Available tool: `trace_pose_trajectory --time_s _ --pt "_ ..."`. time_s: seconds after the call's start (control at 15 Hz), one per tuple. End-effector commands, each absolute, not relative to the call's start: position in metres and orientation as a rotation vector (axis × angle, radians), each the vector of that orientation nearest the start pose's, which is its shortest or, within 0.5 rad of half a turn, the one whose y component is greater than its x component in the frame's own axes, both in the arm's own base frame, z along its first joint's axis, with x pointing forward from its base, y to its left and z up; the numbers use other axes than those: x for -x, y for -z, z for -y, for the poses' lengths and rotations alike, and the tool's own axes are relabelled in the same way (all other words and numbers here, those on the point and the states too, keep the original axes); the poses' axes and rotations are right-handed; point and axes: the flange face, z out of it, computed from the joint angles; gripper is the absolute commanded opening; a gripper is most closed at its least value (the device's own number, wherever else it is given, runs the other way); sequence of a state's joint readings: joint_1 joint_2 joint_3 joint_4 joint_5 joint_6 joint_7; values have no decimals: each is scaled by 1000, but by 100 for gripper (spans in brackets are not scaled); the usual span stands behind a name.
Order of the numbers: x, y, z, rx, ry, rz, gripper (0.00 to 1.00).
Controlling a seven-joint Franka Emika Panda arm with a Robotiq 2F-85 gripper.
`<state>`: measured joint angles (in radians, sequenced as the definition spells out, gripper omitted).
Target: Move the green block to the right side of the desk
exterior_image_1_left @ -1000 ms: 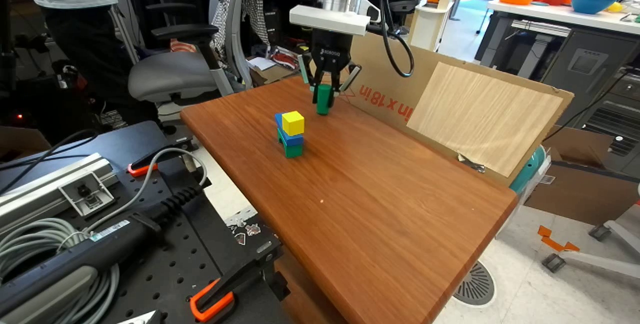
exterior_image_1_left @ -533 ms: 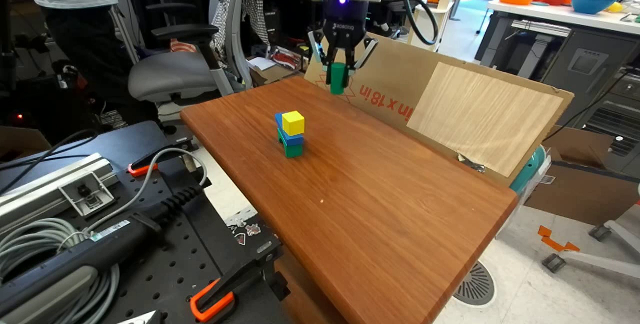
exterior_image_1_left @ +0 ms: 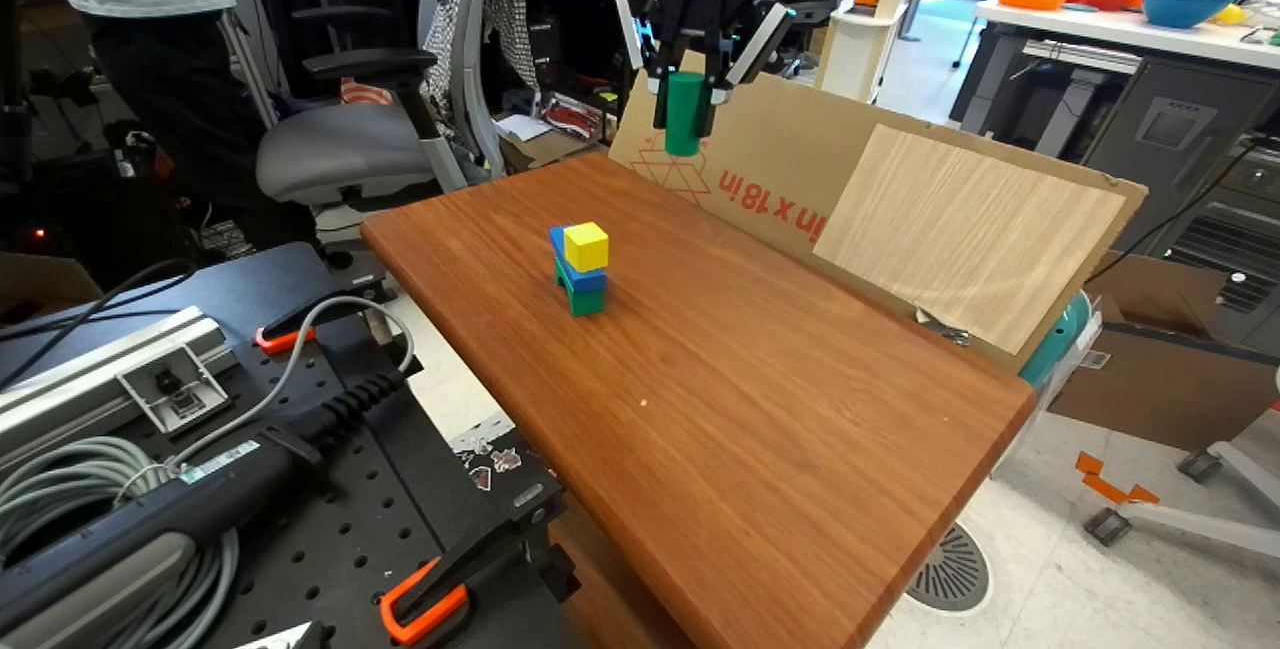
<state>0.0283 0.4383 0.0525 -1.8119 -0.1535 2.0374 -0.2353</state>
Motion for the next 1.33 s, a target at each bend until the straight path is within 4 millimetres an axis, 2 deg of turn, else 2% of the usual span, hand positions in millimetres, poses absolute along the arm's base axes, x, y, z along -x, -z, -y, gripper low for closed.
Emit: trace_pose_trajectory --time_s 0.0,0.27,0.4,0.73,0.87,1.0,1.27 --pt "-585 -298 -23 3135 -412 585 9" --pt "-564 -294 -10 3134 -450 554 9" --pt "-561 -291 4 3141 -453 507 9" --pt "-559 -276 70 3156 -478 318 9" --pt "-557 -263 98 3144 -484 235 9" --pt "-555 -248 118 3125 -509 173 9" --pt "-553 -212 142 3070 -543 72 9"
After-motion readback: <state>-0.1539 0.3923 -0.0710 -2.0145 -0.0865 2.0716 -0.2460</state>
